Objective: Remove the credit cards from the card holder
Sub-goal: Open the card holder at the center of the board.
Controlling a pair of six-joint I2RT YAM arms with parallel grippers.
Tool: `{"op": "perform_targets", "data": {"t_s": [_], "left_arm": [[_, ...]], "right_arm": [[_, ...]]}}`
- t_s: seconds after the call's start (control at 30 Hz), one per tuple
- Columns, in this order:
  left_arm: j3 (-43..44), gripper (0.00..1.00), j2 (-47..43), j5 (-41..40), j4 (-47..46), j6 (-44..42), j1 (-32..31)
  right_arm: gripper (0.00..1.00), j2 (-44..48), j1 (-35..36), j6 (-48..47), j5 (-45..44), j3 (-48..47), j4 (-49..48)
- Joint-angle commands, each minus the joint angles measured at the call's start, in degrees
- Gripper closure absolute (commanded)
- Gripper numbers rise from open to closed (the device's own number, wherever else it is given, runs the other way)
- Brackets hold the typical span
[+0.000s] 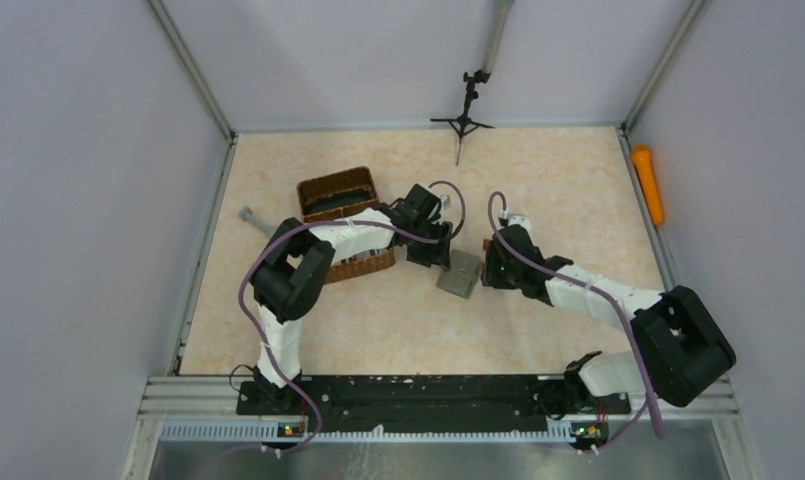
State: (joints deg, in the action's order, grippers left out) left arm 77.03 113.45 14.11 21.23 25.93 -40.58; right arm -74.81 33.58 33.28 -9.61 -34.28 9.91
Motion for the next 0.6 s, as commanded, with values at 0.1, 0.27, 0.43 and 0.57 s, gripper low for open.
{"op": "perform_targets", "data": {"t_s": [0.1, 0.27, 0.43, 0.57], "left_arm": [[-0.77, 0.46, -1.73, 2.81, 0.80, 0.96, 0.88], [-2.58, 0.47, -3.06, 4.86, -1.72, 1.84, 1.49], [-5.01, 0.50, -4.00, 9.27, -5.34, 3.54, 2.12], [-5.16, 0.51, -3.07, 13.23, -6.53, 4.58, 2.30]], "right_arm": [[0.46, -5.28, -5.39, -3.28, -2.18, -9.39, -0.26], [0.41, 0.90, -5.55, -3.40, 4.22, -7.32, -2.73], [0.36, 6.37, -5.40, -1.21, 11.99, -3.75, -3.42], [0.36, 7.17, -5.46, 1.99, 16.09, 1.15, -6.51]]}}
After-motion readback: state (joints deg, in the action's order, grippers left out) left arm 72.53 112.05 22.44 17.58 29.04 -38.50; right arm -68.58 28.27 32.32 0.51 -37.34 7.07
